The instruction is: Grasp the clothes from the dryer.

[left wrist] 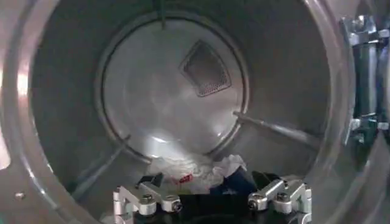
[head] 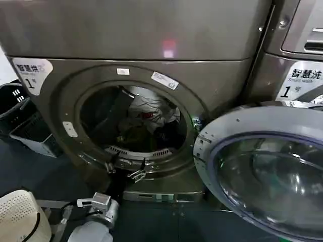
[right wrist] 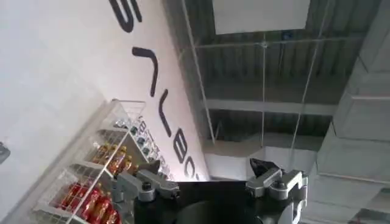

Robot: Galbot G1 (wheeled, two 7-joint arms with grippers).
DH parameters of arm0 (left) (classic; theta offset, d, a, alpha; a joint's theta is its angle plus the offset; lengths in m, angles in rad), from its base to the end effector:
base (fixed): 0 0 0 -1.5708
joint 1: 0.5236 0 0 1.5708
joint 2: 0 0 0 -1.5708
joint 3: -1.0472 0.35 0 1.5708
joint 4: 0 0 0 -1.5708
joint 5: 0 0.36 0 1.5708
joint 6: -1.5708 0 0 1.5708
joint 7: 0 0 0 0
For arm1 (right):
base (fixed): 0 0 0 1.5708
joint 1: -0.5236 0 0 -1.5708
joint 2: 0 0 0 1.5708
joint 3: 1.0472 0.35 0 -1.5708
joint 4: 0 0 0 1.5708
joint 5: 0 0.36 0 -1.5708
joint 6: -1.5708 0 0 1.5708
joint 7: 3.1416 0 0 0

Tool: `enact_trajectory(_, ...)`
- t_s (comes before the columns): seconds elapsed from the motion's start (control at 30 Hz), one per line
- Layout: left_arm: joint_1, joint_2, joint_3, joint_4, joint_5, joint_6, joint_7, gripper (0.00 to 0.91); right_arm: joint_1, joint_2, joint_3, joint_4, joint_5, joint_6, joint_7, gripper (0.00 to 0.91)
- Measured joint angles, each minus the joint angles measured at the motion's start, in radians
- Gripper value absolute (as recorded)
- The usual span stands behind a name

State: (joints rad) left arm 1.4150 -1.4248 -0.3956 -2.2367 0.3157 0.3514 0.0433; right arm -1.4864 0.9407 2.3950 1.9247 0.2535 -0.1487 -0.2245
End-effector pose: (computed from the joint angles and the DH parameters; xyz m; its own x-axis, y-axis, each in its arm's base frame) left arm 0.2147 -0.0172 -0.2237 -0.9931 0.1007 0.0607 0.1163 0.9180 0.3792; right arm -0.0871 -0.3933 0.0498 -0.2972 0.6302 -0.7173 0.9497 0.1173 -0.2905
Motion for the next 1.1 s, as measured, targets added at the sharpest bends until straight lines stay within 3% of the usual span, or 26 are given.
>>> enact_trajectory(0.33,-0.164,-0.017,-0.027,0.117,0.461,-0.137,0.131,0.907,-0.030,0.025,0.011,0.020,-0.014,0.012,0.006,0.907)
enact_trajectory(0.57,-0.355,-0.040,-0.037,0.226,0.734,-0.214,0.339,0.907,-0.047,0.041,0.007,0.036,-0.023,0.019,0.001,0.907)
enact_trajectory(1.1,-0.722,-0.114,-0.094,0.475,0.942,-0.355,1.064,0.907,-0.047,0.045,-0.028,0.041,-0.047,0.039,-0.006,0.907)
